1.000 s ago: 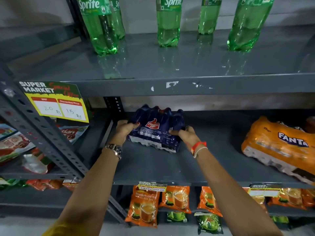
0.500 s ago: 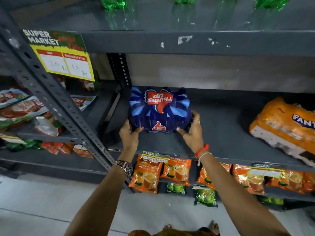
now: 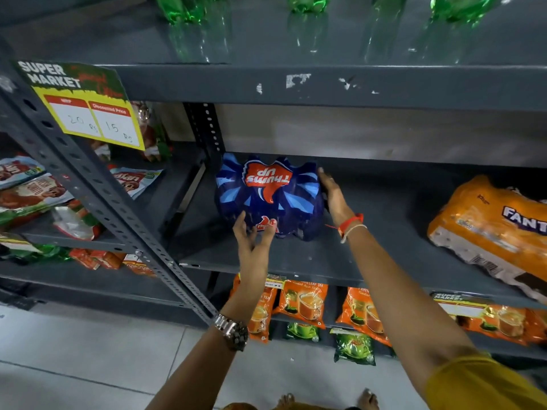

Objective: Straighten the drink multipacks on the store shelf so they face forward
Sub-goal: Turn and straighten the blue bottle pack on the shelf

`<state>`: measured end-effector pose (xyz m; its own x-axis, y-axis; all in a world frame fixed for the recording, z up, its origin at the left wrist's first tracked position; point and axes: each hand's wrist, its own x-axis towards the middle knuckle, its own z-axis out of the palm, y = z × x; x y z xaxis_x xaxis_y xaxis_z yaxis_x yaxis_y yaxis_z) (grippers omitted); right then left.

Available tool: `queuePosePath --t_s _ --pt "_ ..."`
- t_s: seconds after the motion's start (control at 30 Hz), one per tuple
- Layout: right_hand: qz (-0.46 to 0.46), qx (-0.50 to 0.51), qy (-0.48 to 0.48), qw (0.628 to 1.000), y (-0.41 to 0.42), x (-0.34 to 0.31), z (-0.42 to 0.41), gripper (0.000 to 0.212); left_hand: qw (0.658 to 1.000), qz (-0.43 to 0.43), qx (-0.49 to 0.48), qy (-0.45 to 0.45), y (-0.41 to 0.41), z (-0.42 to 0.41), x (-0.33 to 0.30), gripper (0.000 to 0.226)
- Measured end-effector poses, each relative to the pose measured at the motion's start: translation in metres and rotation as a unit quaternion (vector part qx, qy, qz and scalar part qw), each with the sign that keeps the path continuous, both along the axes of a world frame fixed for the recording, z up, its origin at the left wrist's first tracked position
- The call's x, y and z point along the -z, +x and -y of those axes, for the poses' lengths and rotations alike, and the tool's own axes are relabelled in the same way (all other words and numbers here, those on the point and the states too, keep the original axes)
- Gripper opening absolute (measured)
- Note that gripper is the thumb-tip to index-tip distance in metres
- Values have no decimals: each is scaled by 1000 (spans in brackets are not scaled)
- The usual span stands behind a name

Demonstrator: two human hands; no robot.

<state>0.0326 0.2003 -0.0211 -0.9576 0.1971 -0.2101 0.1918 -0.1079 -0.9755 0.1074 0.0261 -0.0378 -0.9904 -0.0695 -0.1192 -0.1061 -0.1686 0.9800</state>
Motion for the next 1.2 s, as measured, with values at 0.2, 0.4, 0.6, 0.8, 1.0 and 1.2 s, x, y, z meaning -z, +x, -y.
queuePosePath --t_s 0.2,0.4,0.6,0.8,1.0,1.2 --pt "-95 107 26 989 55 27 11 22 988 76 128 -47 -62 18 -21 76" --pt "-137 37 62 988 113 39 70 30 956 166 230 -81 -125 16 -41 47" --pt "-172 -89 78 978 105 38 99 45 968 115 124 -186 -153 22 -67 12" --pt "-210 291 80 930 81 20 34 13 992 72 -99 16 -112 21 -27 20" --pt "0 205 -62 977 29 -13 -22 55 997 40 5 61 -60 3 -18 67" --pt "50 92 -77 992 31 -2 -14 50 989 106 90 51 -82 13 -40 57"
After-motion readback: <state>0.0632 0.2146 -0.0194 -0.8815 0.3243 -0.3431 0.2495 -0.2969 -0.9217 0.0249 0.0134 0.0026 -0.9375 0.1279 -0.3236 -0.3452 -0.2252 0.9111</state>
